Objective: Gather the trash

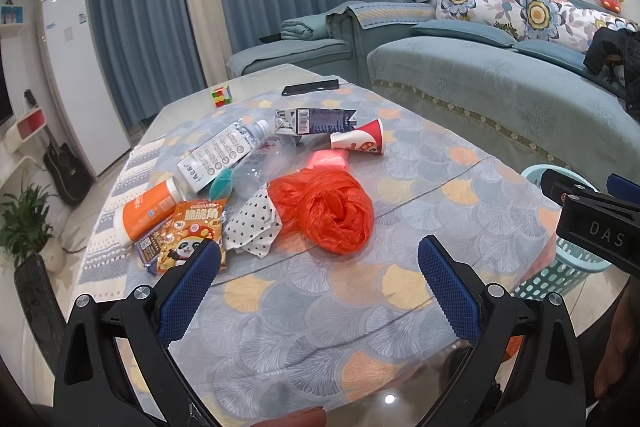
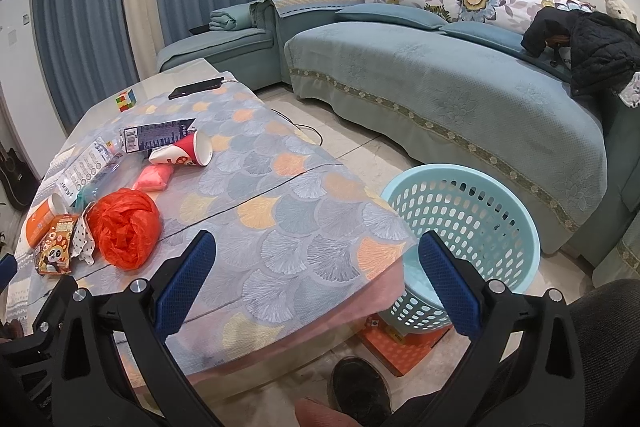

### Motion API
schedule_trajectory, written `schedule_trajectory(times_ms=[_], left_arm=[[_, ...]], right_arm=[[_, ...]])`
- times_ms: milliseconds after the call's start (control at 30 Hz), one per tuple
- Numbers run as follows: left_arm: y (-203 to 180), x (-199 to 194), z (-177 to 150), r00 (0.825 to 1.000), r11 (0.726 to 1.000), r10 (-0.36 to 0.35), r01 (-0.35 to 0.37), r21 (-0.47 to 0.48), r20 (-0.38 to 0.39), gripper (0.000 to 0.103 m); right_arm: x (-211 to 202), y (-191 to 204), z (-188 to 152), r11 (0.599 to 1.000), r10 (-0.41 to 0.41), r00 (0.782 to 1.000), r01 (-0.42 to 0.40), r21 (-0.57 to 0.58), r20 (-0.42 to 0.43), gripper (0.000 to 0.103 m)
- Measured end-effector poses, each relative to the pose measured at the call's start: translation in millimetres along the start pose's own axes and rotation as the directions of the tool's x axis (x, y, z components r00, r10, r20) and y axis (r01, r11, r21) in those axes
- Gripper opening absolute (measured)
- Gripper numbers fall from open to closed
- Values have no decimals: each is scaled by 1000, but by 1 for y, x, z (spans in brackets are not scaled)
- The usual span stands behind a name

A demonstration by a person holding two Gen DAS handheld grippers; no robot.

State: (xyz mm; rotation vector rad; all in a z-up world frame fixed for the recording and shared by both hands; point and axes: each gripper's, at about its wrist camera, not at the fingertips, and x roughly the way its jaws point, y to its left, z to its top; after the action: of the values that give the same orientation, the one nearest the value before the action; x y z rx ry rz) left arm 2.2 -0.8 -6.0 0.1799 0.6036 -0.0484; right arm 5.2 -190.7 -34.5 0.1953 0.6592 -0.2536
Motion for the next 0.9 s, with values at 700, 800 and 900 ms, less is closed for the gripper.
schedule_trajectory(times_ms=[700, 800, 900], left_arm=[[17, 22, -12, 992, 1000, 9, -12, -27, -123, 96], [35, 32, -11, 986, 996, 27, -40, -79, -166, 96], [62, 41, -9, 978, 987, 68, -95, -127, -199, 96]], right_arm=[[-1, 21, 2, 994, 89, 996, -87, -61, 29, 97], [-1, 30, 2, 985, 111, 991, -101, -138, 71, 97], [3, 35, 5, 980, 126, 990, -115, -160, 59, 97]])
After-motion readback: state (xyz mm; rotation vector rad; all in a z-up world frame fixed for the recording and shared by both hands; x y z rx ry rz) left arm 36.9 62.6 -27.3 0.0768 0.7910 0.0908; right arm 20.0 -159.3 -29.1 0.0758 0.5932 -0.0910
